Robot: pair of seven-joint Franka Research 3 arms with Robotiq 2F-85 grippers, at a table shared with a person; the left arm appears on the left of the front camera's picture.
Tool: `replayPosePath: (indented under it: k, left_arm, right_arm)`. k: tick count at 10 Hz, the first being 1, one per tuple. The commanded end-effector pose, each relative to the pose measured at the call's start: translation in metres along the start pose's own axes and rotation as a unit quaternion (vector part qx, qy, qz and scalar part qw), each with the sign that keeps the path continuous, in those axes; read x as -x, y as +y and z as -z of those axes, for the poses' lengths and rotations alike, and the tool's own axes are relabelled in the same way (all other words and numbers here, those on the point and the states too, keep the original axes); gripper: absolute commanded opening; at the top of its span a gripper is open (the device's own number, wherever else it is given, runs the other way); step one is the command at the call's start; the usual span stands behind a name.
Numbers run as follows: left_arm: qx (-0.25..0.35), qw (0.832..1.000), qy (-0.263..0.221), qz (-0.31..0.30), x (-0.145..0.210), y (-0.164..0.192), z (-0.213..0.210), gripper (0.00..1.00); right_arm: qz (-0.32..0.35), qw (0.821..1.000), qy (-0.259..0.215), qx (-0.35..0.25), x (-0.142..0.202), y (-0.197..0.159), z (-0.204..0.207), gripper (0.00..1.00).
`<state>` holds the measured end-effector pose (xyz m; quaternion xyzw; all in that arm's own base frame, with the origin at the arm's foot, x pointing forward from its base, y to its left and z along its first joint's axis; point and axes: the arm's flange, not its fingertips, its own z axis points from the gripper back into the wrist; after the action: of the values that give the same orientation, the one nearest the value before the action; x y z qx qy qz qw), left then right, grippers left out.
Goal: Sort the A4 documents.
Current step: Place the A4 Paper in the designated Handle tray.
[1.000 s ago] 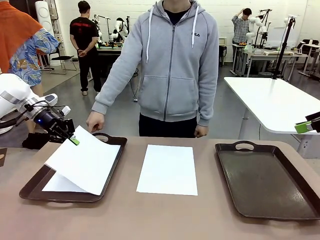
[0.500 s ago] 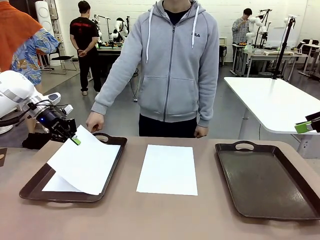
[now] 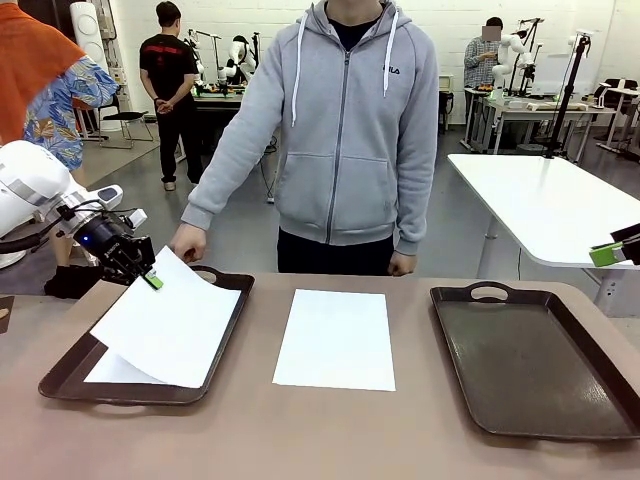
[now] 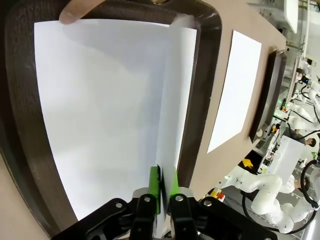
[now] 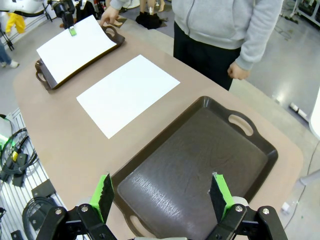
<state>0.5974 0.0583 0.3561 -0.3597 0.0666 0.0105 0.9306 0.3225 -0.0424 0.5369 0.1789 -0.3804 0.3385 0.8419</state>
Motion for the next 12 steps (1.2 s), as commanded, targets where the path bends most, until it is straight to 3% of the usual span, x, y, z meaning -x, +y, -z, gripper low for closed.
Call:
replayPosePath:
  k: [1, 2, 3, 4, 5, 6, 7, 8, 9, 10, 11, 12]
  left_arm:
    - [-0.027, 1.000, 0.003, -0.016, -0.005, -0.002, 0.005, 0.27]
    - [-0.027, 1.000, 0.000, -0.012, -0.006, -0.002, 0.005, 0.22]
    - [-0.026, 1.000, -0.004, -0.012, -0.006, -0.002, 0.005, 0.45]
    - [-0.030, 0.999, -0.004, -0.017, -0.006, 0.000, 0.006, 0.40]
    - [-0.037, 0.999, -0.007, -0.026, -0.004, 0.002, 0.005, 0.63]
    - [-0.049, 0.998, -0.012, -0.043, -0.001, 0.005, 0.001, 0.58]
    - [-0.066, 0.996, -0.017, -0.054, 0.003, 0.005, -0.002, 0.81]
    - [-0.080, 0.995, -0.021, -0.064, 0.009, 0.004, -0.008, 0.76]
    - [-0.091, 0.993, -0.026, -0.072, 0.015, 0.004, -0.013, 1.00]
    - [-0.096, 0.992, -0.032, -0.075, 0.020, 0.003, -0.018, 0.83]
    - [-0.090, 0.993, -0.040, -0.069, 0.025, 0.000, -0.024, 1.00]
    - [-0.068, 0.995, -0.049, -0.054, 0.027, -0.003, -0.026, 1.00]
  right_arm:
    - [-0.001, 1.000, -0.006, -0.010, 0.001, -0.001, 0.002, 1.00]
    - [-0.001, 1.000, -0.006, -0.010, 0.001, -0.001, 0.002, 1.00]
    - [-0.001, 1.000, -0.006, -0.010, 0.001, -0.001, 0.002, 1.00]
    - [-0.001, 1.000, -0.006, -0.010, 0.001, -0.001, 0.002, 1.00]
    - [-0.001, 1.000, -0.006, -0.010, 0.001, -0.001, 0.002, 1.00]
    - [-0.001, 1.000, -0.006, -0.010, 0.001, -0.001, 0.002, 1.00]
    - [-0.001, 1.000, -0.006, -0.010, 0.001, -0.001, 0.002, 1.00]
    - [-0.001, 1.000, -0.006, -0.010, 0.001, -0.001, 0.002, 1.00]
    - [-0.001, 1.000, -0.006, -0.010, 0.001, -0.001, 0.002, 1.00]
    - [-0.001, 1.000, -0.006, -0.010, 0.001, -0.001, 0.002, 1.00]
    - [-0.001, 1.000, -0.006, -0.010, 0.001, -0.001, 0.002, 1.00]
    - [-0.001, 1.000, -0.006, -0.010, 0.001, -0.001, 0.002, 1.00]
